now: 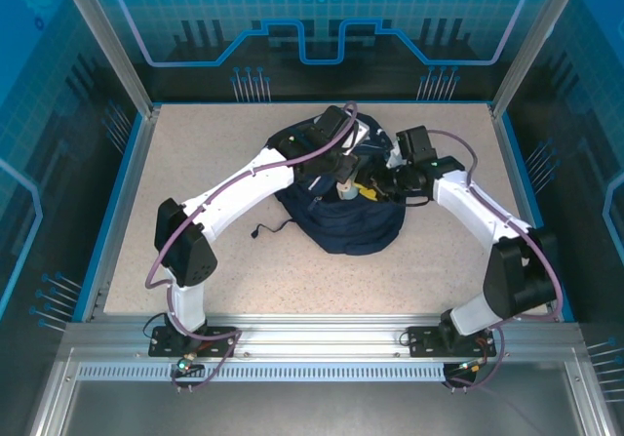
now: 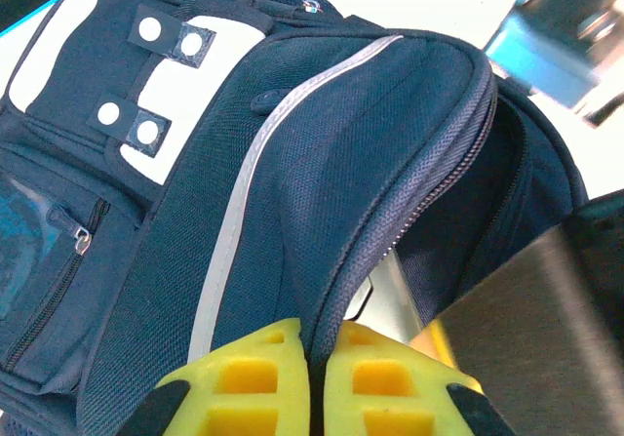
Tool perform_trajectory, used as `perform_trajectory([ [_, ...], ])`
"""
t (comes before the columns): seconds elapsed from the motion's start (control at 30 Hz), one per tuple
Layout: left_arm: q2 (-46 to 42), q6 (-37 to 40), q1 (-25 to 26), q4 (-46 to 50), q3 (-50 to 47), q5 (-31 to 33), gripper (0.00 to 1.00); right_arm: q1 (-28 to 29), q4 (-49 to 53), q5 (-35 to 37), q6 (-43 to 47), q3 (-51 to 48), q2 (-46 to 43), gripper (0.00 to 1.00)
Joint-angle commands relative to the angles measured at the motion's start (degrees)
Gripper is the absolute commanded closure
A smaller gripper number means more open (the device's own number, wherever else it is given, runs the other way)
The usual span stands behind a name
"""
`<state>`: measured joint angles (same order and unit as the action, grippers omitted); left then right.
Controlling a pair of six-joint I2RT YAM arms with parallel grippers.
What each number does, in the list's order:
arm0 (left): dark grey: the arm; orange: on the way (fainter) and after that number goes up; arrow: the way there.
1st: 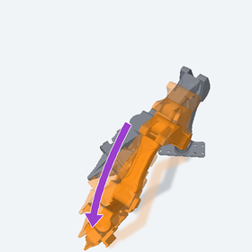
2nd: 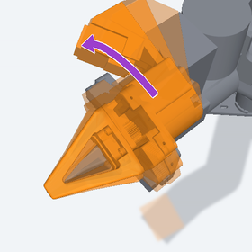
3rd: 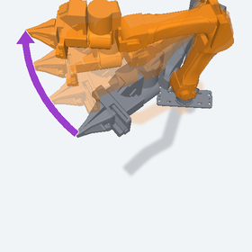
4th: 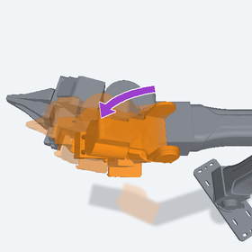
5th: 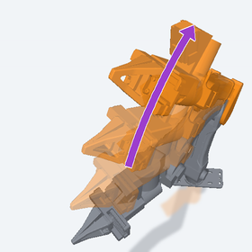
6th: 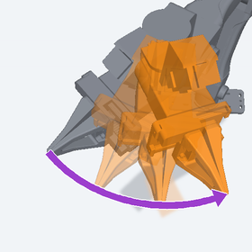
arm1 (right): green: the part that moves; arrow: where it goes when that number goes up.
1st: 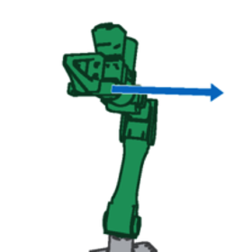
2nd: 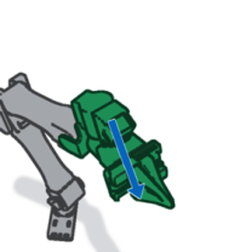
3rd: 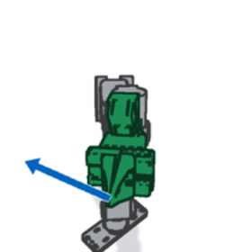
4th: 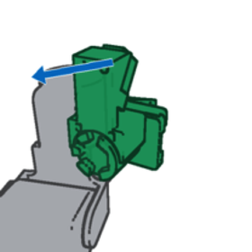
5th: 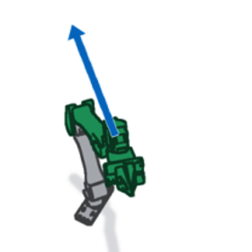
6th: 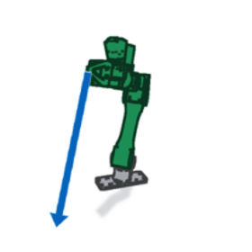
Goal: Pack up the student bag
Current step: Place the loose stationery in the student bag, then close the student bag at the center of the table.
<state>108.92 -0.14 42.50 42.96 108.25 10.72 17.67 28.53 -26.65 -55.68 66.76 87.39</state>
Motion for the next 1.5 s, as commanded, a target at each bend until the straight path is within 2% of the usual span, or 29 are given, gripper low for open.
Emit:
perform_trajectory([
  [0.0,-1.9,-1.9,-0.1,-3.8,3.6,-2.1,0.98,1.8,-2.1,0.0,0.6,3.1,3.2,0.71],
  [0.1,-2.0,-2.2,-0.2,-3.9,3.5,-2.3,0.98,3.2,-6.3,1.2,0.2,3.9,5.1,0.75],
  [0.2,-1.9,-2.7,-0.3,-4.0,3.5,-2.7,0.98,3.5,-15.6,-0.9,-2.4,2.4,7.2,0.85],
  [0.3,-1.8,-3.3,-0.5,-3.9,3.5,-3.0,0.98,3.5,-22.8,-2.3,-5.1,1.4,8.9,0.85],
  [0.43,-1.7,-4.0,-1.0,-3.9,3.3,-3.6,0.98,4.3,-30.3,-5.1,-6.4,0.9,9.5,0.8],
  [0.67,-1.7,-6.1,-2.1,-4.7,2.6,-6.3,0.98,4.1,-28.5,-10.5,-6.2,1.7,10.2,0.76],
  [0.77,-1.8,-6.9,-2.5,-4.7,2.2,-7.3,0.95,3.2,-20.5,-7.8,-2.3,0.9,6.6,0.73],
  [0.83,-2.2,-7.8,-2.8,-4.3,1.6,-8.4,0.91,2.5,-12.9,-4.1,1.4,0.5,3.3,0.69],
  [0.9,-3.0,-9.3,-3.4,-4.3,0.2,-10.1,0.77,1.3,-6.2,-0.3,4.2,-1.4,-0.3,0.63],
  [1.0,-5.5,-12.2,-4.5,-5.7,-3.7,-13.9,0.5,-0.9,0.8,3.8,6.2,-6.0,-5.3,0.58],
  [1.1,-9.7,-16.4,-6.0,-8.6,-9.3,-17.0,0.35,-1.3,5.7,8.8,8.2,-9.1,-11.0,0.53],
  [1.23,-16.0,-25.3,-9.8,-12.4,-19.1,-17.2,0.26,1.1,11.2,15.8,10.6,-8.8,-15.9,0.46],
  [1.33,-20.0,-34.5,-13.9,-14.9,-28.0,-18.8,0.24,7.1,14.6,23.2,11.2,-6.5,-16.3,0.42],
  [1.47,-24.3,-45.2,-18.2,-21.9,-41.3,-22.9,0.24,17.1,15.4,30.4,9.4,-3.1,-12.4,0.4],
])
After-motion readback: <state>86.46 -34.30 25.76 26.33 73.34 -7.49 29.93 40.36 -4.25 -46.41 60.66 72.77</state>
